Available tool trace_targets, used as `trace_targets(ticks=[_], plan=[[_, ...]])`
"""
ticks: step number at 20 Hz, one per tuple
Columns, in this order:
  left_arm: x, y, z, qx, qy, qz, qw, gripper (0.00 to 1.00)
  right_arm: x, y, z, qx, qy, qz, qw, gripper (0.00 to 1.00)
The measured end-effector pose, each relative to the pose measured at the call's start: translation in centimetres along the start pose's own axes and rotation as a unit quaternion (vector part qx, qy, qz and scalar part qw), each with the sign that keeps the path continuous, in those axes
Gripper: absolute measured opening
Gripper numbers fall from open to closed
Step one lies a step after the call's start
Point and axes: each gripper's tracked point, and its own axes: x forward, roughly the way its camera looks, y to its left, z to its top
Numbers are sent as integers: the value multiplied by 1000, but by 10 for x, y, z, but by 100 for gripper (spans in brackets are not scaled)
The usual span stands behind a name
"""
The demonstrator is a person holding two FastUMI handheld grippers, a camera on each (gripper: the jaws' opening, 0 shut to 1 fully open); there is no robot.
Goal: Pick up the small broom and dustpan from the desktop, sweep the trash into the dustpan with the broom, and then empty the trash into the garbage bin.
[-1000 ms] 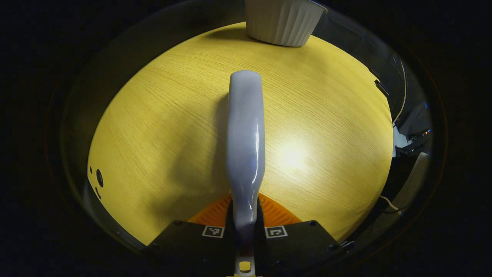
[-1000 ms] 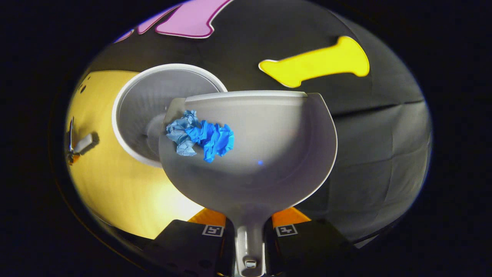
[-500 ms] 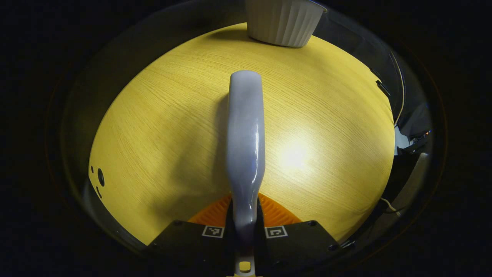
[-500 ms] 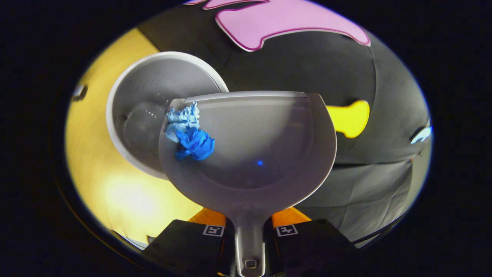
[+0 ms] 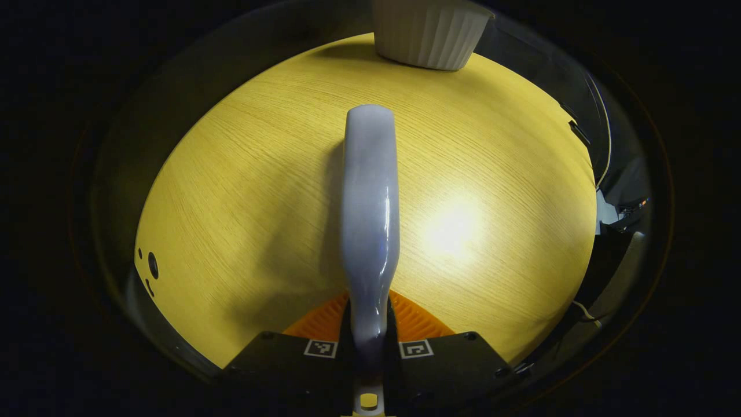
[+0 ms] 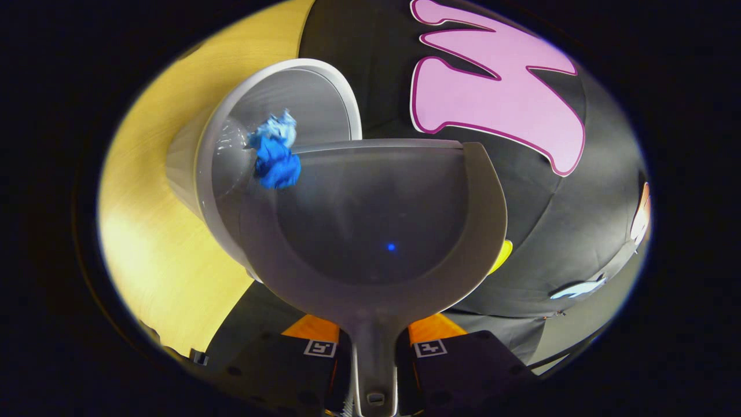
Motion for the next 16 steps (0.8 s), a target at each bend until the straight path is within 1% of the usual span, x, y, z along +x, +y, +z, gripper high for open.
trace_targets(ticks=[1,3,4,7,8,9,10,11,12,13,14,15,16], plan=[[0,0,0,0,0,0,1000,24,0,0,0,1,1,4,1000,34],[0,0,1,0,1,0,1000,21,-4,-3,1,3,-8,4,1000,33],[0,0,0,1,2,0,1000,24,-6,-1,3,2,-16,4,1000,33],[2,0,0,1,3,-1,1000,24,-11,2,10,2,-24,11,1000,33],[1,0,0,2,3,-1,1000,24,-10,2,6,21,-16,23,999,34],[1,0,0,1,4,0,1000,24,-8,0,1,59,-2,43,997,34],[1,0,0,1,4,0,1000,24,-7,3,-1,115,15,67,991,34],[1,0,-1,1,5,1,1000,24,-8,5,-3,179,28,90,979,34],[2,0,0,1,5,1,1000,24,-7,6,-1,241,41,114,963,34],[0,0,0,1,5,1,1000,21,-10,9,-1,297,50,140,943,34],[1,0,0,1,5,1,1000,24,-13,14,0,349,57,166,920,34],[1,0,0,1,5,1,1000,24,-16,16,4,388,59,184,901,34],[0,0,0,2,5,0,1000,24,-15,18,4,417,58,199,885,39]])
